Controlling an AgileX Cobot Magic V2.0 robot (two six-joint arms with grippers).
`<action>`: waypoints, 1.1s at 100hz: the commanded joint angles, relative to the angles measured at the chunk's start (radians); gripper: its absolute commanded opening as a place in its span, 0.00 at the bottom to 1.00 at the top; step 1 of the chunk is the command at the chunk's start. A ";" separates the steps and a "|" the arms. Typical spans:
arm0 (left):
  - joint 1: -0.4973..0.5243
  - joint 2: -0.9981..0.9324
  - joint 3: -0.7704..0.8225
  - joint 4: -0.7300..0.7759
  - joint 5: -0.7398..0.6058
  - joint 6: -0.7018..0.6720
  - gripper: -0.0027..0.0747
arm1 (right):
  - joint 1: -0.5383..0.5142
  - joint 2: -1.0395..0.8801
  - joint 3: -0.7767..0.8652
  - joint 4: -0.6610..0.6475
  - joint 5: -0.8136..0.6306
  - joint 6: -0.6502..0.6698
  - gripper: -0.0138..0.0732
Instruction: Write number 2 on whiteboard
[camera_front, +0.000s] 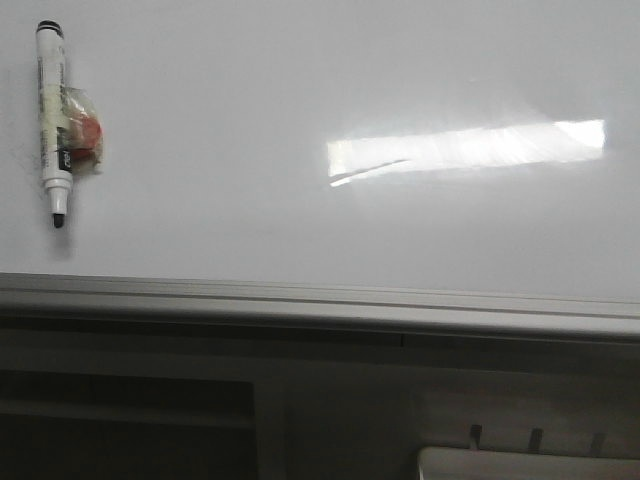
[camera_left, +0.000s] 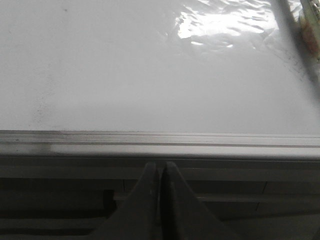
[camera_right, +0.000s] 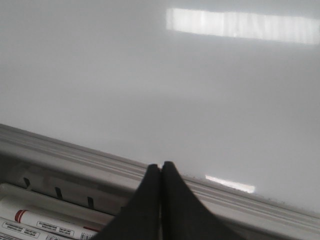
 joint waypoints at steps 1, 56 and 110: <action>-0.004 -0.028 0.011 -0.008 -0.058 -0.004 0.01 | -0.004 -0.020 0.025 -0.010 -0.035 -0.005 0.07; -0.004 -0.028 0.011 -0.008 -0.058 -0.004 0.01 | -0.004 -0.020 0.025 -0.010 -0.035 -0.005 0.07; -0.004 -0.028 0.011 -0.008 -0.060 -0.004 0.01 | -0.004 -0.020 0.025 -0.010 -0.098 -0.005 0.07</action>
